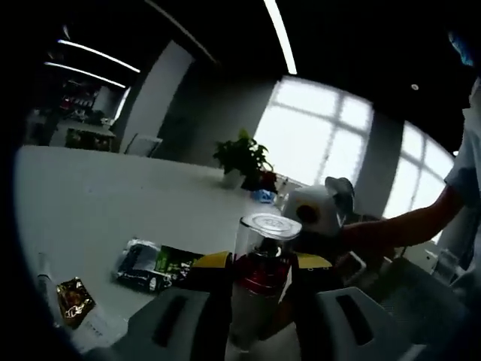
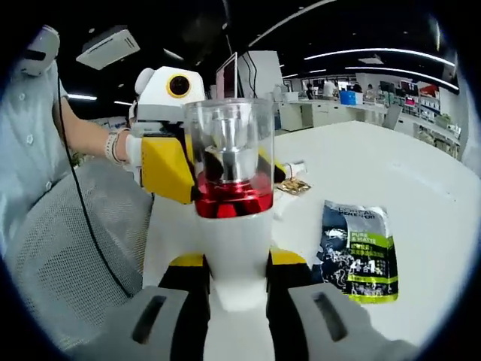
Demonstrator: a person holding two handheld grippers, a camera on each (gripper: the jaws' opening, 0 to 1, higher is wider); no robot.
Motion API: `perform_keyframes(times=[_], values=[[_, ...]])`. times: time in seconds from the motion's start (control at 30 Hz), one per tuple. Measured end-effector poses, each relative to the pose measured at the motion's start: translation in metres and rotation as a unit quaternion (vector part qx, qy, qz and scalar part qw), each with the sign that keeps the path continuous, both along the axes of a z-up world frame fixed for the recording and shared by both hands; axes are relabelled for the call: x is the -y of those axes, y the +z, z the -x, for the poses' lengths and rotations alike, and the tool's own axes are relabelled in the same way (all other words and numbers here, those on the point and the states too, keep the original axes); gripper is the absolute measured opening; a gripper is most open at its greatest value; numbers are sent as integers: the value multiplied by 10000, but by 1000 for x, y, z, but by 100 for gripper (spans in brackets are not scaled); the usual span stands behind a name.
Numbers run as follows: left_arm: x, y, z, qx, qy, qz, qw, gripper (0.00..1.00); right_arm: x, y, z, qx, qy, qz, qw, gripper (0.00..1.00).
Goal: Arrange the skincare products in the storage area until every visible bottle or jar stands upright without overlapping.
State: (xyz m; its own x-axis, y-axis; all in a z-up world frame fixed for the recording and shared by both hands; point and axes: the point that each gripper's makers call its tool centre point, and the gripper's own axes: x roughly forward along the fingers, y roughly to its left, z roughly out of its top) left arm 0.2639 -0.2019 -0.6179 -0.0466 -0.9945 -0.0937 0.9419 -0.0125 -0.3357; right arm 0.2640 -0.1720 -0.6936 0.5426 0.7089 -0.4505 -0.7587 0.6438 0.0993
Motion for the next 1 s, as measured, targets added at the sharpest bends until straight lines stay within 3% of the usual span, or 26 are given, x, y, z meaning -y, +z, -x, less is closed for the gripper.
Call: perform_keyframes(times=[0.23, 0.5, 0.57, 0.7, 1.0], values=[[1, 0, -1, 490, 198, -78, 9986, 26, 3, 1, -9, 591, 476, 196, 9969, 27], [-1, -1, -6, 592, 594, -46, 9965, 27, 1, 0, -11, 568, 905, 388, 9935, 28], [-2, -1, -6, 640, 641, -27, 9959, 28, -1, -1, -10, 521, 854, 356, 9943, 28], [-2, -1, -5, 399, 701, 52, 9967, 29, -3, -1, -7, 565, 708, 314, 9954, 29], [-2, 0, -5, 531, 785, -9, 9955, 30, 2, 1, -5, 420, 340, 393, 9978, 36]])
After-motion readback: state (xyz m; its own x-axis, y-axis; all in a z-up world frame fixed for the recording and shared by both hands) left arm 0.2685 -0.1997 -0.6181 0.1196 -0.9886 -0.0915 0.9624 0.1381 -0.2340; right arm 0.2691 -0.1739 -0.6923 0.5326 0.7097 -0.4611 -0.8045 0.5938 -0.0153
